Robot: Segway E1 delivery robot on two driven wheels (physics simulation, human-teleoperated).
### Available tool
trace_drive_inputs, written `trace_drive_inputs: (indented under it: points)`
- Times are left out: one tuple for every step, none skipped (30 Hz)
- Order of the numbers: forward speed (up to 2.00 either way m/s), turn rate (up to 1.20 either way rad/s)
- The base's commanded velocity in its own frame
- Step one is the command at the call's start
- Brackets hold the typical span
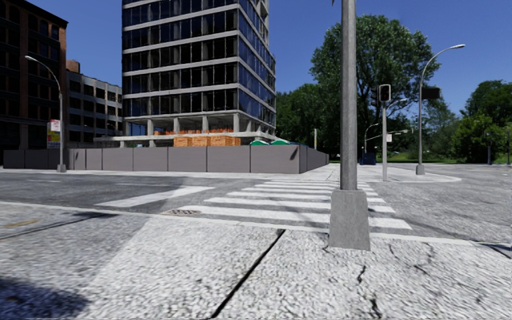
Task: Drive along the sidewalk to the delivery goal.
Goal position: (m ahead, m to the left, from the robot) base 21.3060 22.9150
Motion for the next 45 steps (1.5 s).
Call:
trace_drive_inputs:
  points:
    - [2.0,0.0]
    - [2.0,0.0]
    - [2.0,0.0]
    - [2.0,0.0]
    - [2.0,0.0]
    - [2.0,0.0]
    - [2.0,0.0]
    - [2.0,0.0]
    - [2.0,0.0]
    - [2.0,0.0]
    - [2.0,0.0]
    - [2.0,0.0]
    - [2.0,0.0]
    - [2.0,0.0]
    - [2.0,0.0]
    - [2.0,0.0]
    - [2.0,0.0]
    - [2.0,0.0]
    - [2.0,-0.04]
    - [2.0,-0.15]
    - [2.0,-0.15]
    - [2.0,-0.25]
    - [2.0,-0.32]
    - [2.0,-0.36]
    - [2.0,-0.36]
    - [2.0,-0.37]
    - [2.0,-0.38]
    - [2.0,-0.38]
    - [2.0,-0.38]
    - [2.0,-0.38]
    - [2.0,-0.38]
    - [1.98,-0.4]
    - [1.98,-0.4]
    - [1.87,-0.45]
    - [1.73,-0.51]
    - [1.64,-0.57]
    - [1.61,-0.58]
    - [1.6,-0.58]
    - [1.6,-0.58]
    - [1.6,-0.58]
    - [1.6,-0.58]
    - [1.6,-0.58]
    - [1.6,-0.58]
    - [1.6,-0.58]
    - [1.6,-0.58]
